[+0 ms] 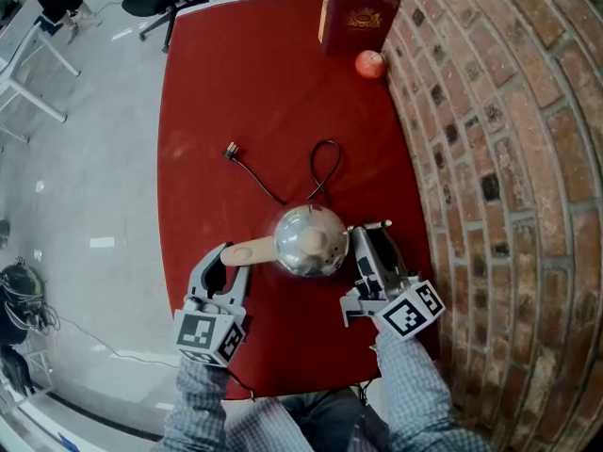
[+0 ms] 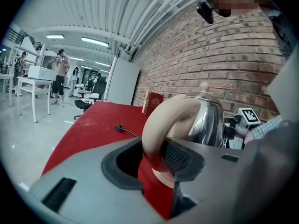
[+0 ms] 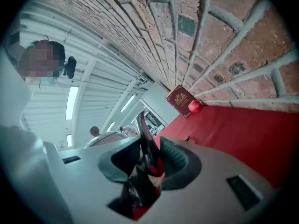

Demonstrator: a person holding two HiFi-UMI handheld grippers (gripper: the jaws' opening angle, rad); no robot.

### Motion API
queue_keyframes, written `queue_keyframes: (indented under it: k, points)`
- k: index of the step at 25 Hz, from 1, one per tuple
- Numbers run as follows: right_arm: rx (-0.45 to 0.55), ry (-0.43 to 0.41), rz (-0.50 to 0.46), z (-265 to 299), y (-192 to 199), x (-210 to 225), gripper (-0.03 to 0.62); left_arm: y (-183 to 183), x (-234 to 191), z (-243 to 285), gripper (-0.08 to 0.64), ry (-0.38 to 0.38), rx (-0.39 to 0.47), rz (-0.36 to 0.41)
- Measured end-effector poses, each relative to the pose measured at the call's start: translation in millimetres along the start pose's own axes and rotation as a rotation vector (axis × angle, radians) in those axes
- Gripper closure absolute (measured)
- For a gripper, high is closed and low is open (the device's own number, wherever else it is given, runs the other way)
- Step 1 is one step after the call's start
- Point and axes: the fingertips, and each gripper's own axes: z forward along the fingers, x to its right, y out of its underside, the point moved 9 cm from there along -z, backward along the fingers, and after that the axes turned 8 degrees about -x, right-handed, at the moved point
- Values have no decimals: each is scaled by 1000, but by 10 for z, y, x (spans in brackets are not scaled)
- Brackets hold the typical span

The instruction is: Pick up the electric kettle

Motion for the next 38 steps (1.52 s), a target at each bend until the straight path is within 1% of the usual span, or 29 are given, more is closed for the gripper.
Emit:
queue_keyframes:
  k: [4,7,12,18,27,38]
  points:
    - [28,21,23,0,-10,-25,466,-41,6,-3,426,-5,16,-4]
    - [30,15,16,-18,-25,-50,468,-53,19,-28,426,-7,14,-2]
    - [49,-1,10,-33,-120,-131,468,-127,48,-70,426,3,36,0]
    - [56,14,20,-149,-166,-274,469,-227,123,-211,426,10,32,9]
    - [75,22,16,-382,-223,-623,472,-366,258,-580,426,21,48,31]
    - [89,5,3,-616,-308,-1114,474,-547,399,-1108,426,11,69,38]
